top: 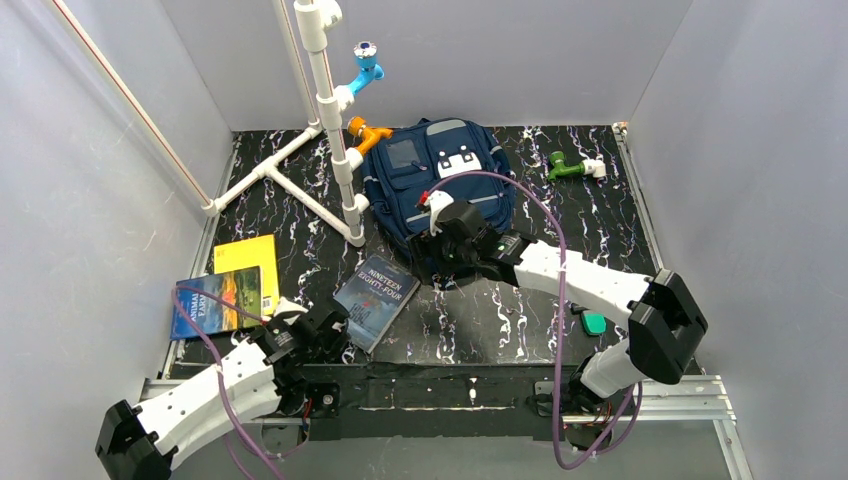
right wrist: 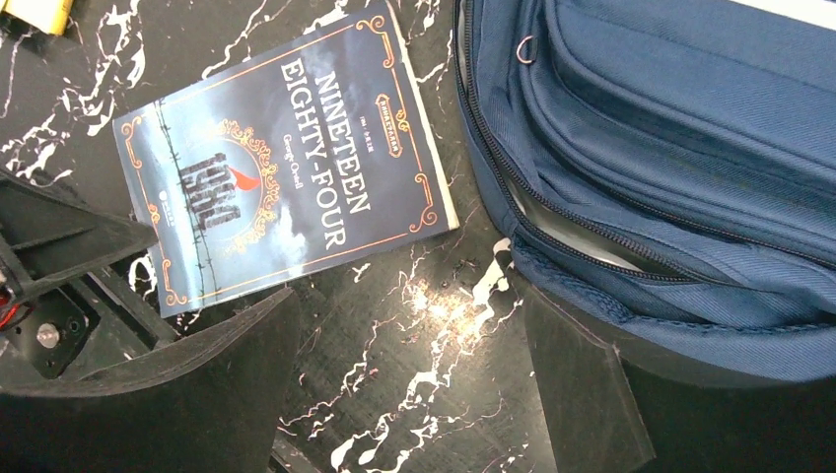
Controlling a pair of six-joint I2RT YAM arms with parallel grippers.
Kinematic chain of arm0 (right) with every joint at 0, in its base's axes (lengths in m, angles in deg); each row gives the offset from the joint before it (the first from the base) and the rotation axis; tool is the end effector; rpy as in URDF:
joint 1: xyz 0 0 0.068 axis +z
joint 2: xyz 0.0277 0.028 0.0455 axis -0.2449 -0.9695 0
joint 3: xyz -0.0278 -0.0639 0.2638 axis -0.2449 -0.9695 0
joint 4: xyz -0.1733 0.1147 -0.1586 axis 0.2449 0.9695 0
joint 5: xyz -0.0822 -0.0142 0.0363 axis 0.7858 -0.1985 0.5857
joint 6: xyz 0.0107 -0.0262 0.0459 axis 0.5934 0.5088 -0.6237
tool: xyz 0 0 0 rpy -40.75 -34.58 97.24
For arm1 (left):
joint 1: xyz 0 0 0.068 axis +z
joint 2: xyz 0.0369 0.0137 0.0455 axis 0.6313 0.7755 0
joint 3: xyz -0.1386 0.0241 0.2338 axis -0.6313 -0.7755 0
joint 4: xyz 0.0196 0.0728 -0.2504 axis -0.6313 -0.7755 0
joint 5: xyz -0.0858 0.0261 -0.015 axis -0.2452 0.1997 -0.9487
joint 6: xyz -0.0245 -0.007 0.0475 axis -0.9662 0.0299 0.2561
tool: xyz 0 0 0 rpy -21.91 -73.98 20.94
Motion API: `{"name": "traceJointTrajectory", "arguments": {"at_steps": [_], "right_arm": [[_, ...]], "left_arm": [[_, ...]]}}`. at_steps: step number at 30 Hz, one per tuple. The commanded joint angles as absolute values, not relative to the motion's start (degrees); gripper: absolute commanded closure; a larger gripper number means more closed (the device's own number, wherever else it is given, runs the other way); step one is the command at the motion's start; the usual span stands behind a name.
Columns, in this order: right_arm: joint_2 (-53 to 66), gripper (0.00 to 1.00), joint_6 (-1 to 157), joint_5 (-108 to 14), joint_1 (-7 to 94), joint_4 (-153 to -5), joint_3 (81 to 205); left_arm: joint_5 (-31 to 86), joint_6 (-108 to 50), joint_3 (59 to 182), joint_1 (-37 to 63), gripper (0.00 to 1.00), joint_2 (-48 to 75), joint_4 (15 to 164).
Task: Pack the student bag
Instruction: Place the student bag at the center of the board, then pick up the book from the center of the board.
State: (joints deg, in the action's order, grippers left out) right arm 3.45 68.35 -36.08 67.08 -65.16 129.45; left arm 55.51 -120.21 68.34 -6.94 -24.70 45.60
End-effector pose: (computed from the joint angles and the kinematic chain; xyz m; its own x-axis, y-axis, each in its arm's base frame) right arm 0.2015 0.2627 0.2759 -0.5586 -0.2672 -0.7852 -0.6323 0.7498 0.1947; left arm 0.0895 -0.0757 0.1642 -0.4122 -0.8953 -0.1689 -0.7106 0.4319 -0.5554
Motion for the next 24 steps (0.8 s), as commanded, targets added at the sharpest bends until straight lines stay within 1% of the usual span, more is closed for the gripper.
{"name": "traceJointTrajectory", "arguments": {"at_steps": [1, 5, 8, 10, 13, 14, 16, 17, 20, 23, 24], "right_arm": [[2.1, 0.1, 67.6, -37.7, 67.5, -66.9, 130.3], [1.5, 0.1, 66.8, -42.5, 67.5, -67.1, 129.9], [1.3, 0.09, 68.2, -46.6, 68.1, -69.7, 128.1], [1.0, 0.08, 69.8, -46.1, 70.1, -70.6, 127.6], [-0.2, 0.08, 71.5, -43.6, 73.5, -71.6, 127.8], [-0.8, 0.08, 72.6, -41.6, 75.2, -71.7, 128.2], [-2.4, 0.08, 75.7, -35.6, 80.2, -72.2, 128.3], [-3.1, 0.08, 77.0, -33.0, 82.2, -73.3, 127.9], [-4.9, 0.09, 80.6, -29.0, 87.7, -77.9, 126.2], [-6.3, 0.08, 86.5, -26.4, 93.5, -85.6, 123.4], [-7.1, 0.08, 88.9, -25.6, 95.1, -87.9, 122.7]], "left_arm": [[61.8, -114.4, 69.9, -6.6, 1.0, -27.0, 41.1], [64.9, -109.4, 73.4, -6.6, 1.0, -32.0, 39.9], [65.0, -107.5, 75.3, -6.6, 1.0, -32.0, 39.9], [63.7, -104.6, 76.1, -6.6, 1.0, -31.0, 42.2], [62.7, -102.7, 77.4, -6.6, 1.0, -29.7, 41.8], [63.0, -101.5, 77.7, -6.6, 0.93, -29.7, 41.5], [64.3, -98.2, 79.2, -6.6, 0.69, -29.7, 39.8], [65.4, -95.5, 81.1, -6.6, 0.61, -29.6, 38.2], [69.7, -91.2, 86.7, -6.6, 0.45, -28.9, 30.5], [73.7, -89.1, 93.0, -6.6, 0.22, -29.4, 22.8], [74.7, -88.3, 95.2, -6.6, 0.2, -29.9, 21.0]]}}
